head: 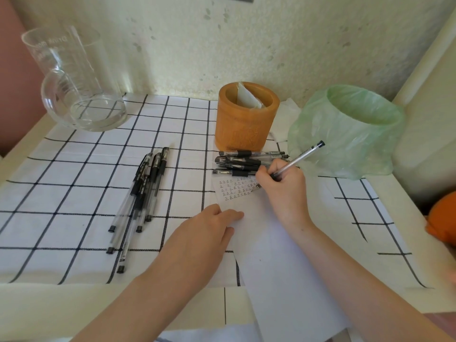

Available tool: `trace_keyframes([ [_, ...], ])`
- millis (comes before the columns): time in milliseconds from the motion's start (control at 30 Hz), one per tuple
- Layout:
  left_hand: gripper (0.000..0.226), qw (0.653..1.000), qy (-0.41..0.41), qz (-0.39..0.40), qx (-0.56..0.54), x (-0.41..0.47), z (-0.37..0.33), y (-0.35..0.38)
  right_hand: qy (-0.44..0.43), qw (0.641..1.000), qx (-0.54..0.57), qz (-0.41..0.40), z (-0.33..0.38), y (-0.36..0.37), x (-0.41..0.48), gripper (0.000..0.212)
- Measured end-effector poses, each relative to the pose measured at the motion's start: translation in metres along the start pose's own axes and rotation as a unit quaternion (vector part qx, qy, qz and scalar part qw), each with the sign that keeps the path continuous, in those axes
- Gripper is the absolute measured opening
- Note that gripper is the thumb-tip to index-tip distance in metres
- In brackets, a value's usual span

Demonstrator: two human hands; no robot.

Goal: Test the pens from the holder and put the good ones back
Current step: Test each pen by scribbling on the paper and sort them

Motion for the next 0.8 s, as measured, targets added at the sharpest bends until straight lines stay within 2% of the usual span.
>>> trace_keyframes([
  [800, 0.038, 1.000, 0.013, -0.015, -0.002, -0.0009, 0.0000, 0.0002, 0.004, 1.000, -0.017, 0.012, 0.0028, 0.0008, -0.0020, 0.042],
])
Point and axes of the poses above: each hand's wrist, its own x-axis towards the middle knuckle, its own y-axis out of the palm, z = x × y, the point moved 3 cm from there along x, towards the middle knuckle, and after that the axes turned 12 degrees about y, right-handed, at the moved point
